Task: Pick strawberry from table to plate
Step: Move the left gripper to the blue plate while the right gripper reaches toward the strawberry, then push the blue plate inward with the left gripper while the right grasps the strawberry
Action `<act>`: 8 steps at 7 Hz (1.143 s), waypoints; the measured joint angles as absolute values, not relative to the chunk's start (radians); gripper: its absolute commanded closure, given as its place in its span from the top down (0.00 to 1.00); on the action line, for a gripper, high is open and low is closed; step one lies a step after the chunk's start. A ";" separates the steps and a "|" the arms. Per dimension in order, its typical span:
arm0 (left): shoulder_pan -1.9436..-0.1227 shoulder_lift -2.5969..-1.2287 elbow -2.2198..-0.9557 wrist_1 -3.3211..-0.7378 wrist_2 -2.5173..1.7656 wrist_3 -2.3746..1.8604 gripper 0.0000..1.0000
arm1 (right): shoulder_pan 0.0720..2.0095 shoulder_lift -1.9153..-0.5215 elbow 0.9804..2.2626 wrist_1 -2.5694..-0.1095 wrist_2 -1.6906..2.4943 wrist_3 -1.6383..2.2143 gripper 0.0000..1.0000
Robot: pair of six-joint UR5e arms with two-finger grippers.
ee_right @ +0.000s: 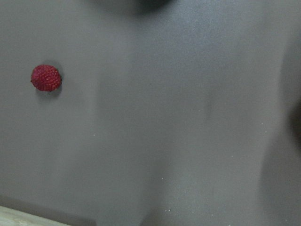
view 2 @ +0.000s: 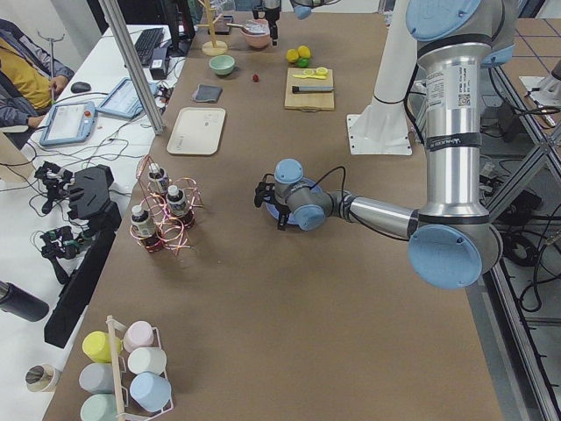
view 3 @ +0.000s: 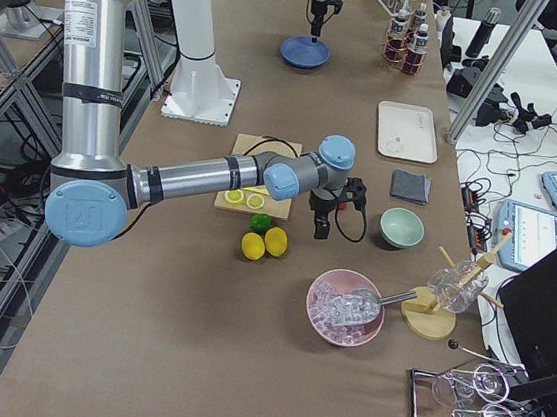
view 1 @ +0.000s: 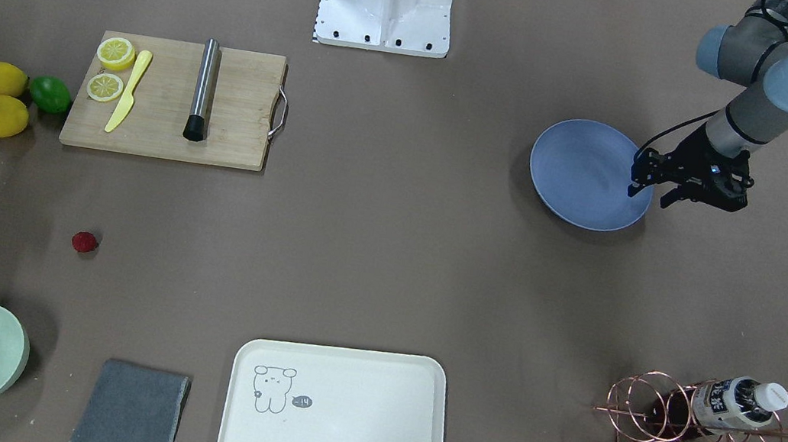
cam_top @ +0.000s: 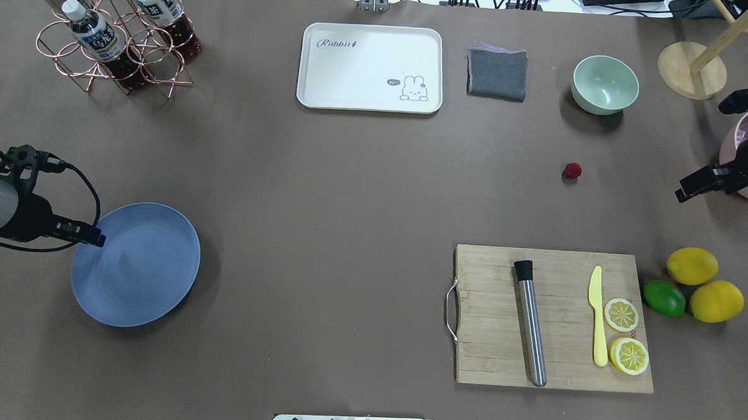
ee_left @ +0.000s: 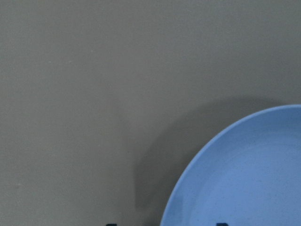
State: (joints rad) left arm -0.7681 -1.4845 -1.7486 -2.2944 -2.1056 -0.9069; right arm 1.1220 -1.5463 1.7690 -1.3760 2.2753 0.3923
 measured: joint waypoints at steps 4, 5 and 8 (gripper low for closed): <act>-0.762 -1.495 -1.747 -2.296 -2.110 -0.918 0.00 | 1.115 -1.516 1.768 -1.375 2.275 0.391 0.99; -0.765 -1.523 -1.750 -2.294 -2.114 -0.945 0.00 | 1.114 -1.489 1.759 -1.375 2.273 0.392 0.98; -0.768 -1.756 -1.729 -2.197 -2.111 -1.133 0.00 | 1.072 -1.368 1.692 -1.374 2.195 0.454 0.93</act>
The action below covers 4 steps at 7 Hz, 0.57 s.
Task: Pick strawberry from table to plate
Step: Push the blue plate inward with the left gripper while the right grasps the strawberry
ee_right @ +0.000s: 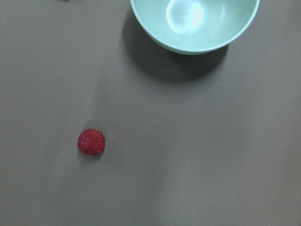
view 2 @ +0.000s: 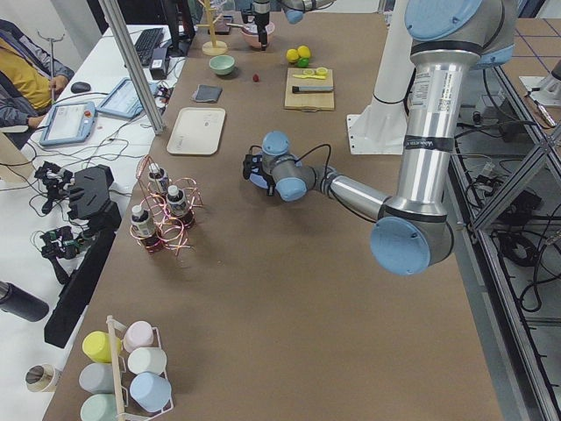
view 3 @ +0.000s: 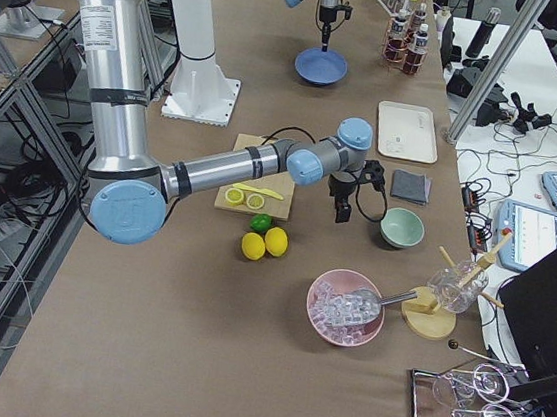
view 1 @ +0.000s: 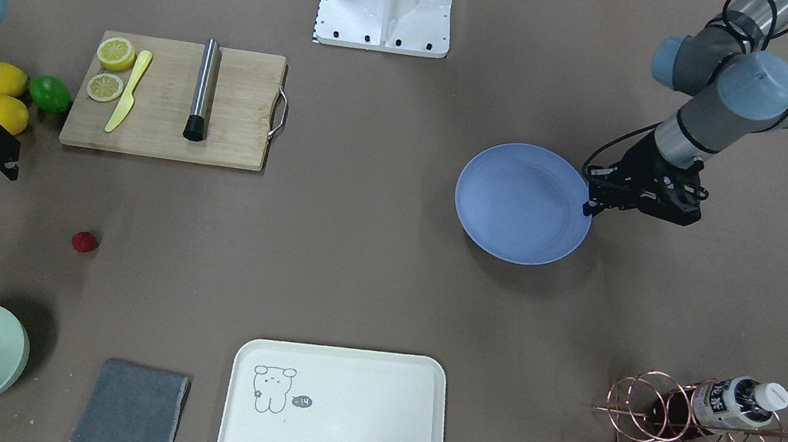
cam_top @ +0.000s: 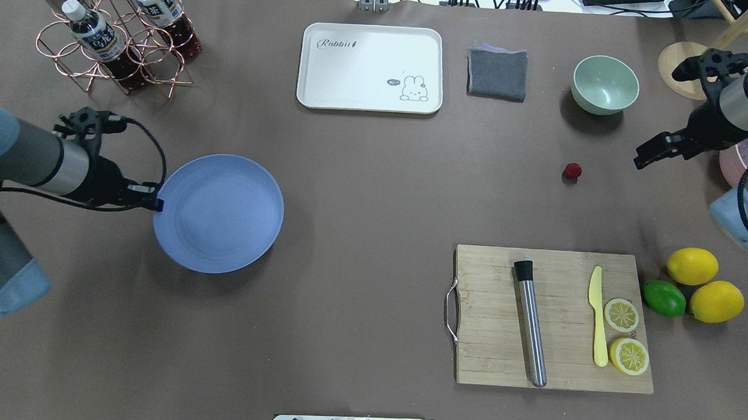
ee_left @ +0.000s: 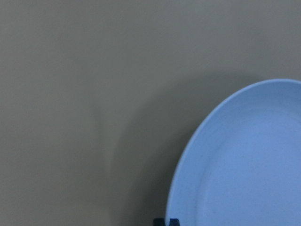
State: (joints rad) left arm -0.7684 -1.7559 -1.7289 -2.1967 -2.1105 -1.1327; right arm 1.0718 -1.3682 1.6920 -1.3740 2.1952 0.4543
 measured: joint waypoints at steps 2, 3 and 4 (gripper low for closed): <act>-0.731 -1.930 -1.718 -2.077 -2.086 -1.256 0.00 | 1.021 -1.283 1.604 -1.304 2.155 0.534 0.91; -0.692 -1.982 -1.715 -2.049 -2.052 -1.303 0.00 | 0.996 -1.262 1.558 -1.237 2.148 0.575 0.91; -0.653 -2.023 -1.708 -2.026 -2.017 -1.338 0.00 | 0.974 -1.254 1.527 -1.195 2.129 0.595 0.90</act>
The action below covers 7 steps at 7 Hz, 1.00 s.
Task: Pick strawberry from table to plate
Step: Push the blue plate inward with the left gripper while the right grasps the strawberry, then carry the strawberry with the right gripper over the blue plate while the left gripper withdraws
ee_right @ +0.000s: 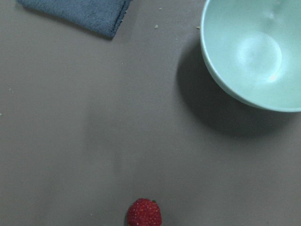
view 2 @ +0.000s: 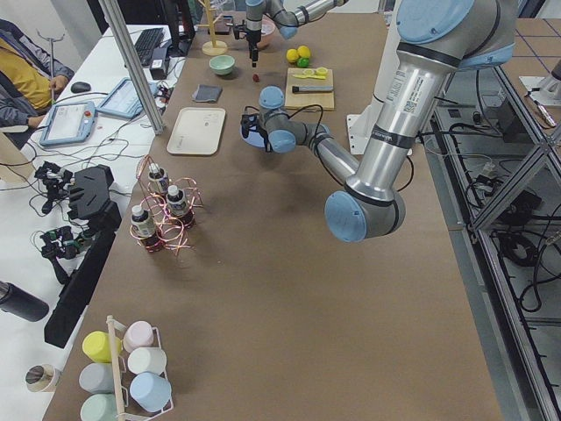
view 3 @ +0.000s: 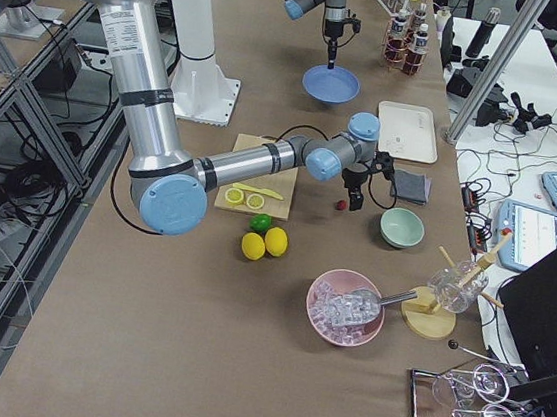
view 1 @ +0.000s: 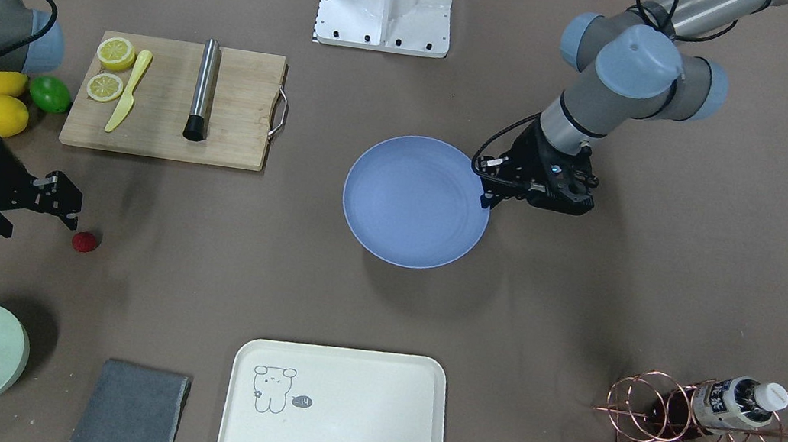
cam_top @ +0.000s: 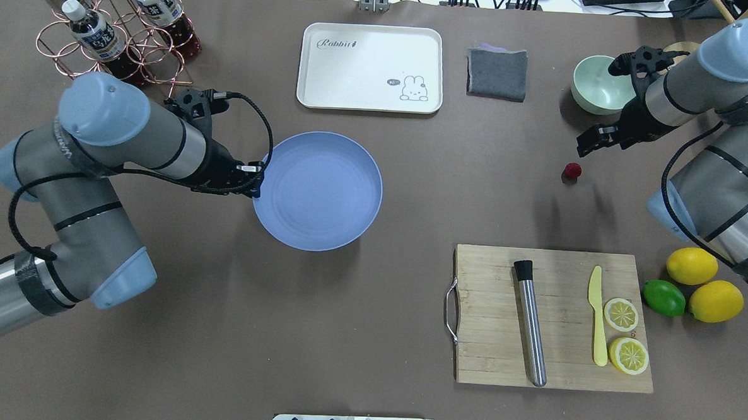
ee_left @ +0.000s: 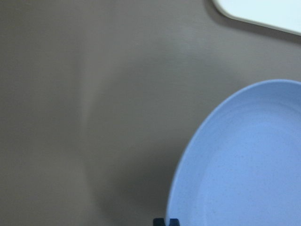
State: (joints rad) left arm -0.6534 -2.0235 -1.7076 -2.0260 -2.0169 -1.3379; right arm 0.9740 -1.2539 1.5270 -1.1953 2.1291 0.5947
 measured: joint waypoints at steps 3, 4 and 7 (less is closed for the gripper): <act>-0.592 -2.110 -1.646 -2.004 -1.975 -1.398 0.00 | 0.917 -1.224 1.460 -1.174 2.072 0.604 0.78; -0.576 -2.122 -1.634 -2.004 -1.957 -1.408 0.00 | 0.907 -1.218 1.446 -1.174 2.068 0.604 0.57; -0.550 -2.136 -1.630 -2.003 -1.933 -1.435 0.93 | 0.895 -1.217 1.433 -1.173 2.069 0.604 0.00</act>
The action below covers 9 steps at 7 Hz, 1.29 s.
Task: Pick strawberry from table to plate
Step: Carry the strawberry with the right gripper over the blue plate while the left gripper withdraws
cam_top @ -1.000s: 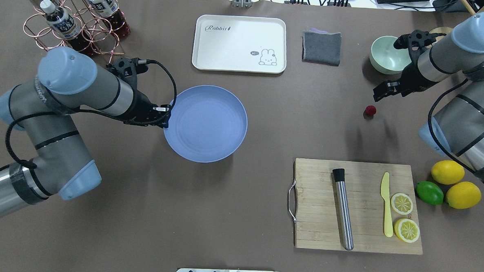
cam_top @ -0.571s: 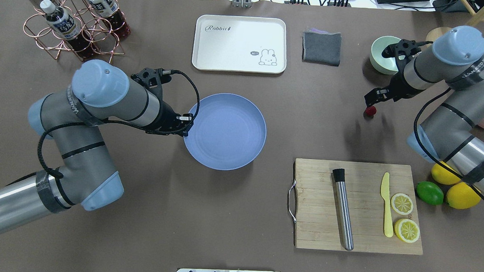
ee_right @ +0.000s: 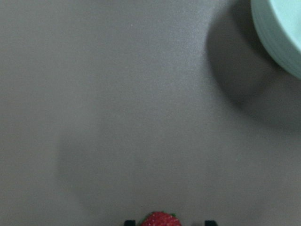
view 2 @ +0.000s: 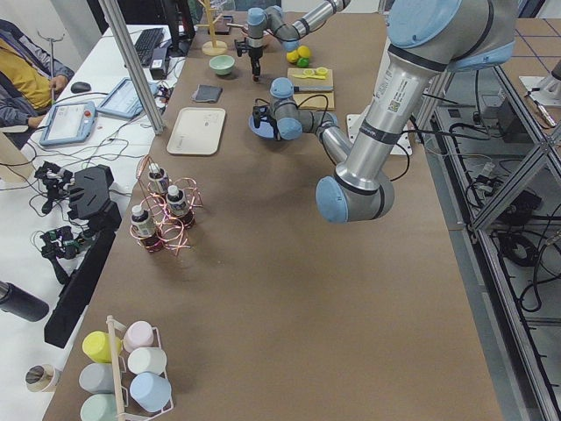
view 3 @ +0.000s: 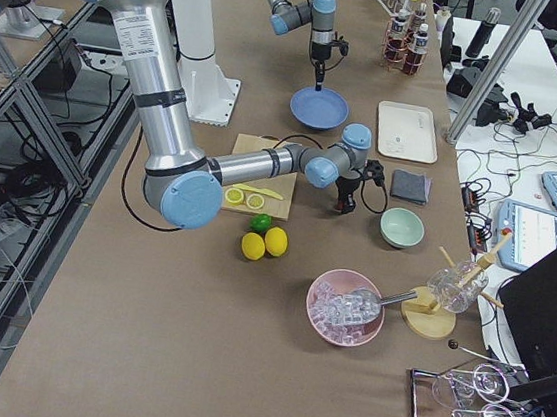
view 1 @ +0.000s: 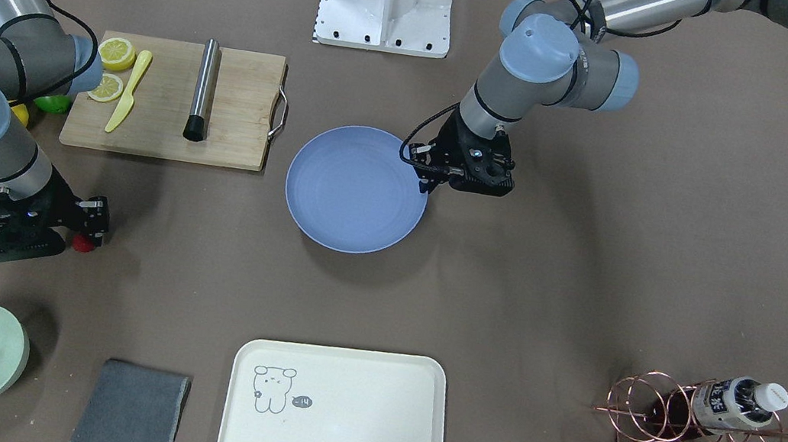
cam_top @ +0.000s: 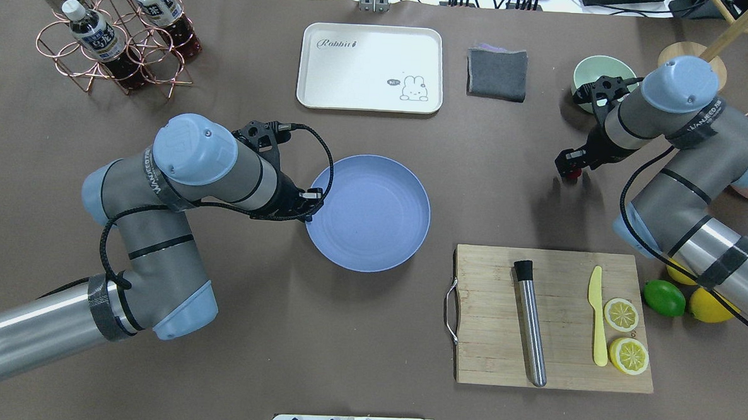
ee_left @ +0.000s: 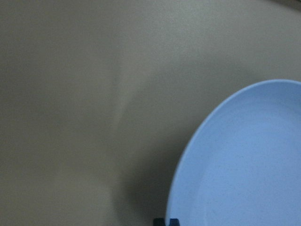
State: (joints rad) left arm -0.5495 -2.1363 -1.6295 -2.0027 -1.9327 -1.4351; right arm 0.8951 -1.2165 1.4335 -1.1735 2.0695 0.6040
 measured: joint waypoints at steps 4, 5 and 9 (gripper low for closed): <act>-0.572 -2.132 -1.633 -1.999 -1.910 -1.450 0.97 | 0.908 -1.146 1.482 -1.221 2.139 0.680 0.00; -0.599 -2.121 -1.638 -1.999 -1.909 -1.428 0.97 | 0.885 -1.103 1.533 -1.249 2.138 0.752 0.00; -0.732 -2.068 -1.645 -2.002 -1.919 -1.279 0.97 | 0.572 -0.893 1.612 -1.264 1.824 1.117 0.00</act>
State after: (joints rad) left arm -0.7321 -2.0675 -1.6447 -2.0017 -1.9193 -1.2793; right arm 0.5725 -0.8933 1.6122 -1.2636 1.8238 1.1173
